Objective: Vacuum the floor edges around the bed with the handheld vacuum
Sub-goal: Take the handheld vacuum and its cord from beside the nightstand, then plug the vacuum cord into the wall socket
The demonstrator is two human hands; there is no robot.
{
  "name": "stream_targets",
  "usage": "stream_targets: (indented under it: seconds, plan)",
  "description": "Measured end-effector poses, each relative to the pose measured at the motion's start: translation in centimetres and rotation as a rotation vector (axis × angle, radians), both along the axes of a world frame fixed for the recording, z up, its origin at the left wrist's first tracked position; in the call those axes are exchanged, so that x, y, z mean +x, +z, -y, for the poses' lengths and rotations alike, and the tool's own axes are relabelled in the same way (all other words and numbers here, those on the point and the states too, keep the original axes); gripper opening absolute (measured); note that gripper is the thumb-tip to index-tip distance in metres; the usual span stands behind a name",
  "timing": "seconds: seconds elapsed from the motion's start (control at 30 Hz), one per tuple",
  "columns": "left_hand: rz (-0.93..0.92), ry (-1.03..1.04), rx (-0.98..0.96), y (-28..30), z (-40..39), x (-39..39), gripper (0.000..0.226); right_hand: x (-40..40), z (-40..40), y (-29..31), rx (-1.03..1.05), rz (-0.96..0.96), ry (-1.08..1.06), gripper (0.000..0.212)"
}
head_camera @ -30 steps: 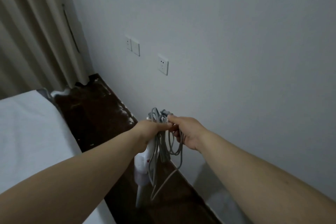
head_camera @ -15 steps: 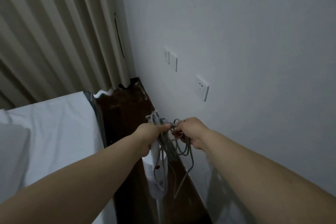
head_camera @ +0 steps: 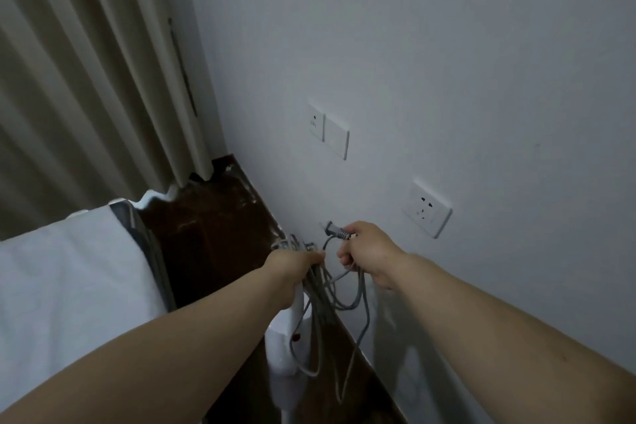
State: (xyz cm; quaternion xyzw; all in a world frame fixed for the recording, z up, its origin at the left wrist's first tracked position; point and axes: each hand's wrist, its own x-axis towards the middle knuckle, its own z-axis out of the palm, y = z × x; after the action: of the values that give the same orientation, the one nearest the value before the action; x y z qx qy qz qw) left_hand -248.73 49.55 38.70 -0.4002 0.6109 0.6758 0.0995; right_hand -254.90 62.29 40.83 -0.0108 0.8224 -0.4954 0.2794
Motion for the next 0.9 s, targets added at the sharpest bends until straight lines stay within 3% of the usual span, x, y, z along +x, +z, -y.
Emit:
stream_targets:
  seconds: [0.07, 0.27, 0.47, 0.6, 0.8, 0.9]
  plan:
    - [0.003, -0.007, -0.008, -0.3, 1.9, -1.8, 0.023, -0.7, 1.8, -0.3, 0.03, -0.01, -0.003, 0.015]
    - [0.007, -0.051, -0.036, -1.1, 5.1, -5.7, 0.031, -2.5, 2.1, -0.6, 0.03, 0.079, -0.086, 0.023]
    - [0.013, -0.168, -0.095, -0.9, 4.6, -6.8, 0.036, -4.2, 0.0, -1.3, 0.14, 0.022, -0.14, 0.025]
    - [0.007, -0.199, -0.142, -0.9, 5.4, -7.4, 0.036, -4.0, -1.4, -2.0, 0.13, 0.15, -0.122, 0.02]
    - [-0.051, -0.327, -0.25, -2.1, 6.9, -9.0, 0.029, -3.2, -1.3, -4.7, 0.156, 0.308, -0.259, 0.006]
    - [-0.09, -0.438, -0.265, -2.7, 7.1, -9.8, 0.039, -3.0, -1.2, -5.2, 0.146, 0.392, -0.333, 0.02]
